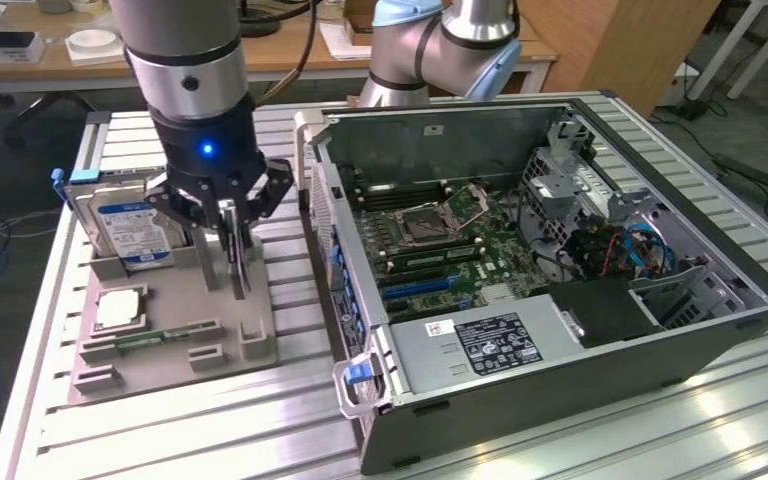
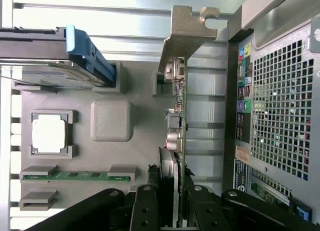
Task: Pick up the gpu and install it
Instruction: 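Pick up the gpu and move the gpu toward the slot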
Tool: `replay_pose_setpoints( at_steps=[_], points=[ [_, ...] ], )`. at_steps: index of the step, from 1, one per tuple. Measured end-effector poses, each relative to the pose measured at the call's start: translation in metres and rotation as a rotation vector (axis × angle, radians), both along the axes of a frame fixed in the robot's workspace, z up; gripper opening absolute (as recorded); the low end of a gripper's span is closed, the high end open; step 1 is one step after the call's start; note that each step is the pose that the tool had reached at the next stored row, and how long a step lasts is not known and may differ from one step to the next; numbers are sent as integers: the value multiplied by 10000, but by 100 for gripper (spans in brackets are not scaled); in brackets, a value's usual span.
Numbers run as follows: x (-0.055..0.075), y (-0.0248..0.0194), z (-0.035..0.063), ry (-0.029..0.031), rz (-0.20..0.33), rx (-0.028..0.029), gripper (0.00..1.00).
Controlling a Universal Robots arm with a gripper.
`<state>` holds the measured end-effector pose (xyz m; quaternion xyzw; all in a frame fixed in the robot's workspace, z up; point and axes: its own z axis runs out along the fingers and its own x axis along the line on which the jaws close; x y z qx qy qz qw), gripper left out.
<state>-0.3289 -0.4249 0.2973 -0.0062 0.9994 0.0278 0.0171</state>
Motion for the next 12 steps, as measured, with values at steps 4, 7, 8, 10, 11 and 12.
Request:
replay_pose_setpoints(
  at_steps=[4, 7, 8, 10, 11, 12],
  points=[
    [0, 0, 84, 0, 0, 0, 27],
    [0, 0, 152, 0, 0, 1, 27],
    [0, 0, 175, -1, 0, 1, 27],
    [0, 0, 221, 0, 0, 1, 27],
    [0, 0, 242, -1, 0, 0, 27],
    [0, 0, 263, 0, 0, 0, 27]
  ],
)
